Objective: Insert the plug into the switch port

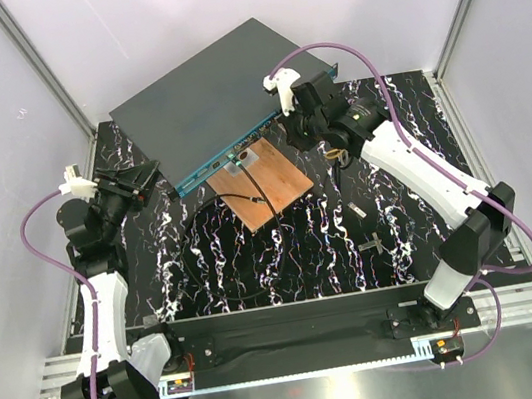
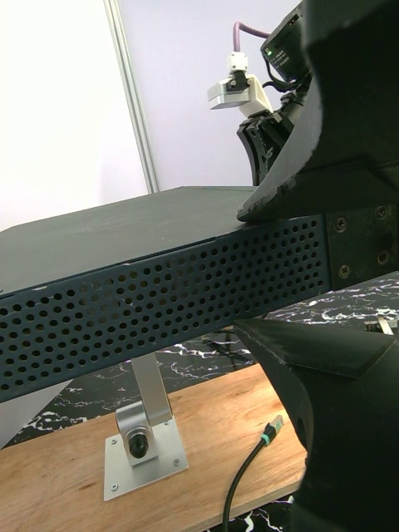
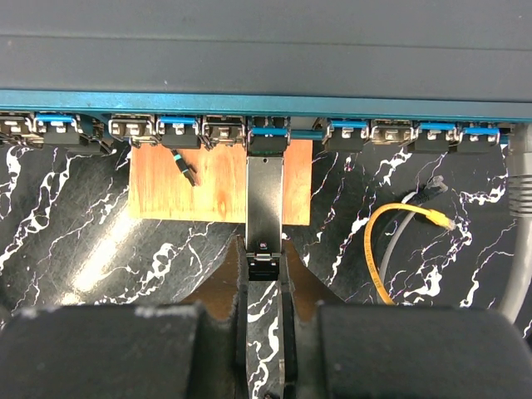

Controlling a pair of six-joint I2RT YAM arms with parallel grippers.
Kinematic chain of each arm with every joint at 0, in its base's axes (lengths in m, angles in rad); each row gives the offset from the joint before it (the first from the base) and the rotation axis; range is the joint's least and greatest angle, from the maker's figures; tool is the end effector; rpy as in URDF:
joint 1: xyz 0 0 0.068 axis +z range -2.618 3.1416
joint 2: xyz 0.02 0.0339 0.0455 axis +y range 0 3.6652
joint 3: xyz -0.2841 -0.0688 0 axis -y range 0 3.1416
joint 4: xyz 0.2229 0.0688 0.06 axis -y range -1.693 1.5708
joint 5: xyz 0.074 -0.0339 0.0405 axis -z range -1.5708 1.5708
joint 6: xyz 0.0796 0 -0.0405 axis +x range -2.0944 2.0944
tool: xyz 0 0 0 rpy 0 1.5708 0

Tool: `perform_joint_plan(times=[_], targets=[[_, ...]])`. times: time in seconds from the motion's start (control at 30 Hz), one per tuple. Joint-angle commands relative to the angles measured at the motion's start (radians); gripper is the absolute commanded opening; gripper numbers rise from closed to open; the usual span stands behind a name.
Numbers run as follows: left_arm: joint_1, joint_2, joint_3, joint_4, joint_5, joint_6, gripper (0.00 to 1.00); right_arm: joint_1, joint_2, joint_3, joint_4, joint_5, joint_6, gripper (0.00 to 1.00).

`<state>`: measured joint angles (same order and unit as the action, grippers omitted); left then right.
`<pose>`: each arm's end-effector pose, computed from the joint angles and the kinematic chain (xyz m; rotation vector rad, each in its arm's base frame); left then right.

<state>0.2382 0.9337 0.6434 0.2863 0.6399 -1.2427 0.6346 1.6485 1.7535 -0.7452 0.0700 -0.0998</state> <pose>0.2246 0.0056 0.3350 -0.7073 1.5766 -1.2634 0.3097 0.2211 0.3881 -0.7597 2.0838 0.2193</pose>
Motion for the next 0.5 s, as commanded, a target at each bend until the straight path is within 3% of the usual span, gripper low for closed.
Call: perform_joint_plan(times=[0.0,0.47], targets=[[-0.008,0.008,0.016,0.08,0.024,0.022,0.47,0.01,0.019,0.004,0.066,-0.045,-0.018,0.0],[-0.008,0.008,0.009,0.091,0.024,0.02,0.47,0.0,-0.003,-0.043,0.066,-0.038,-0.02,0.0]])
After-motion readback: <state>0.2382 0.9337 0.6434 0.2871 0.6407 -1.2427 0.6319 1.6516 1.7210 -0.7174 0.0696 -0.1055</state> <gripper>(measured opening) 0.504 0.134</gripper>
